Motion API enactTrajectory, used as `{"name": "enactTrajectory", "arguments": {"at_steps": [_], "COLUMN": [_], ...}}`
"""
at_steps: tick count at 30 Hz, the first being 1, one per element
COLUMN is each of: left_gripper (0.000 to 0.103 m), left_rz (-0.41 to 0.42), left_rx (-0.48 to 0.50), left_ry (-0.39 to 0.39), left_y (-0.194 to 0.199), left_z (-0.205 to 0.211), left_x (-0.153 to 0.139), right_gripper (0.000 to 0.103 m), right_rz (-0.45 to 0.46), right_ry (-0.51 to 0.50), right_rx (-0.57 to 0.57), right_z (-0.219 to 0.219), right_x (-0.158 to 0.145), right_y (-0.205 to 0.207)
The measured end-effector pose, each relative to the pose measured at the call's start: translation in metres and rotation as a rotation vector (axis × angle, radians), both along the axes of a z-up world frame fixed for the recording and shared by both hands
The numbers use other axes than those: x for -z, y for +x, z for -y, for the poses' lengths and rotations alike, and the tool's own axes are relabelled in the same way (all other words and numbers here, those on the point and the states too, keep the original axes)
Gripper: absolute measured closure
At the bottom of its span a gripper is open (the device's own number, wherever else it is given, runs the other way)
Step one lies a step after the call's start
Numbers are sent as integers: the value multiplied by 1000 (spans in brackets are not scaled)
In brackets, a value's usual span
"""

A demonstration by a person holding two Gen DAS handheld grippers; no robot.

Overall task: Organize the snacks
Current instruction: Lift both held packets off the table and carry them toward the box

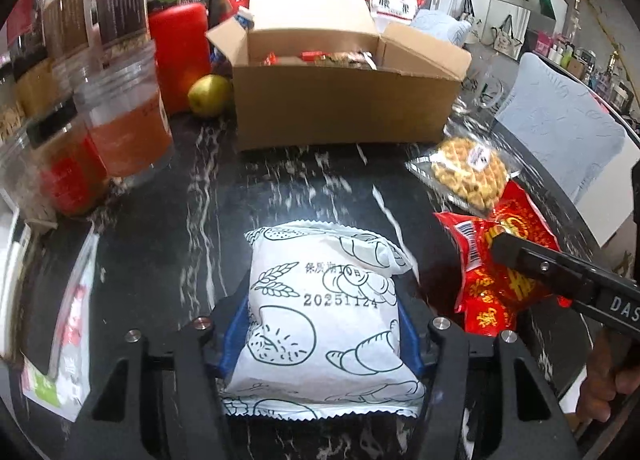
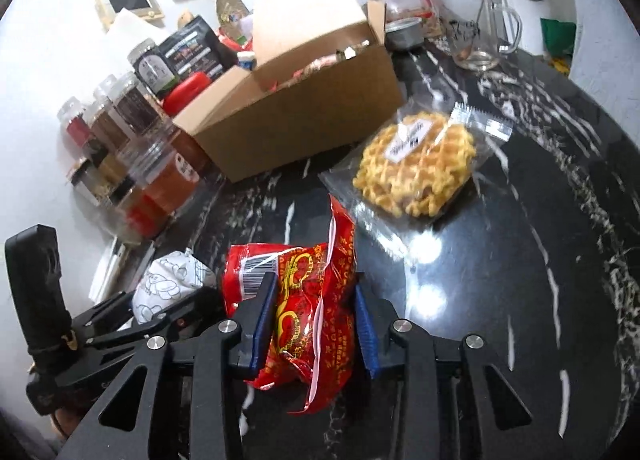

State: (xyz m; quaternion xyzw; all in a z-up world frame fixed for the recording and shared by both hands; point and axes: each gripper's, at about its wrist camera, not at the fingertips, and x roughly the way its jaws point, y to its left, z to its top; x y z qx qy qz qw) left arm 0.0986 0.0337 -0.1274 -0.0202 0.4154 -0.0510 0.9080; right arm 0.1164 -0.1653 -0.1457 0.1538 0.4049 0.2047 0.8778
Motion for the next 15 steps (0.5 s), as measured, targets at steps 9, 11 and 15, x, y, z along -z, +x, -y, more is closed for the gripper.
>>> {"name": "enactTrajectory", "arguments": {"at_steps": [9,11,15], "left_gripper": [43,43,43], "left_rz": [83,107,146], "left_rx": [32,39,37], "left_ry": [-49,-52,-40], "left_y": [18,22,36], "left_z": [8,9,10], "left_x": [-34,-44,-63], "right_gripper": [67,67,67], "right_rz": [70,88,135], "right_ry": [5,4,1], "right_rx": [12,13,8], "right_z": [2,0,-2], "right_x": [-33,-43,-64], "right_y": [15,21,34]}}
